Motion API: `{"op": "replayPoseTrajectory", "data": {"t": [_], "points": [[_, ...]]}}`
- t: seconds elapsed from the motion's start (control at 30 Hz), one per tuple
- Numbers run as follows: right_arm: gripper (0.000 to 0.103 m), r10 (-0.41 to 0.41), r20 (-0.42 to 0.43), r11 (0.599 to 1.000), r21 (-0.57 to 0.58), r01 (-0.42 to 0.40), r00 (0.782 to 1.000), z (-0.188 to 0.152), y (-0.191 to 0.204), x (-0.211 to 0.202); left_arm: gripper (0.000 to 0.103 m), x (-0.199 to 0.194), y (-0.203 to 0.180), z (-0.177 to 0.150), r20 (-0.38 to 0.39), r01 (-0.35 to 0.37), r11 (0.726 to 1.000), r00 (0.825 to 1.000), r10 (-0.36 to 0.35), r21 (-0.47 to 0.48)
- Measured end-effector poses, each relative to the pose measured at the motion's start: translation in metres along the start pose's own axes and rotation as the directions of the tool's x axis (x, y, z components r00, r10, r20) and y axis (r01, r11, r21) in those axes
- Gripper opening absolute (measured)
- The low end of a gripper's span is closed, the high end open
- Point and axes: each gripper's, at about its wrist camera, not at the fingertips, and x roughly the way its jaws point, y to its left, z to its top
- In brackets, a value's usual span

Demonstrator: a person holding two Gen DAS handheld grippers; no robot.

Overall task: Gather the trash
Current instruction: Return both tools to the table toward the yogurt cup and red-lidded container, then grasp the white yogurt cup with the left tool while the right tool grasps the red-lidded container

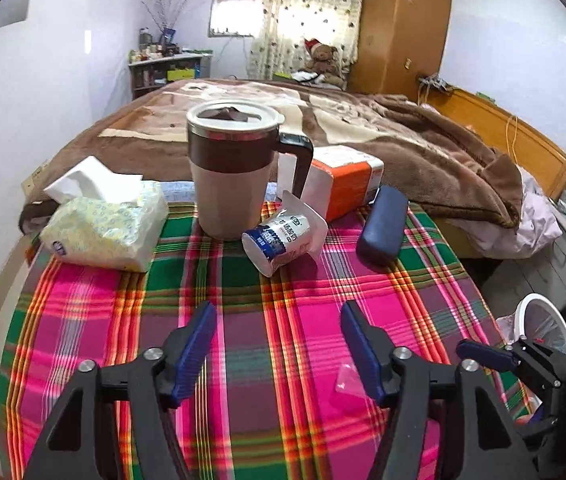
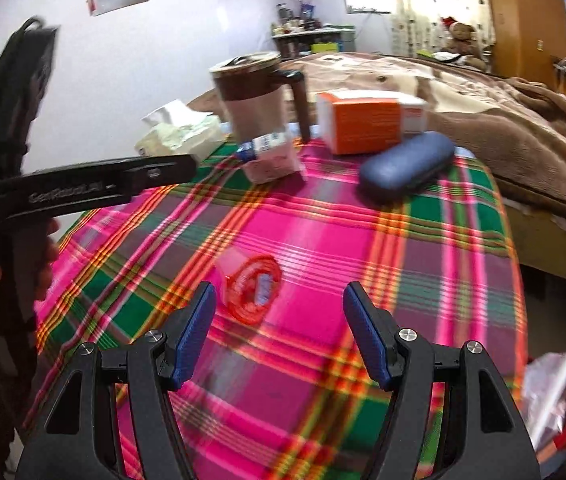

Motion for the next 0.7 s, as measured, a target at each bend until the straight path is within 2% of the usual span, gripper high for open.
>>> {"op": "replayPoseTrajectory", "data": {"t": [0.13, 0.4, 0.7], "points": [[0.068, 0.019, -0.029, 0.999, -0.030, -0.020, 0.999, 0.003, 0.007, 0.016, 0.070, 0.024, 0.008, 0.009, -0.032, 0.021, 1.000, 0.999, -0.021, -0.016], [0.067, 0.003, -0.095, 0.995, -0.098, -0.012, 0.995, 0.010, 0.011, 0.041, 0.070, 0.061, 0.012, 0.027, -0.060, 0.030, 0.999, 0.998, -0.028, 0.029], [0.066, 0.005, -0.119, 0.993, -0.114, -0.018, 0.993, 0.010, 0.004, 0.045, 0.070, 0.091, 0.009, 0.043, -0.069, 0.029, 0.997, 0.997, -0.024, 0.066]]}}
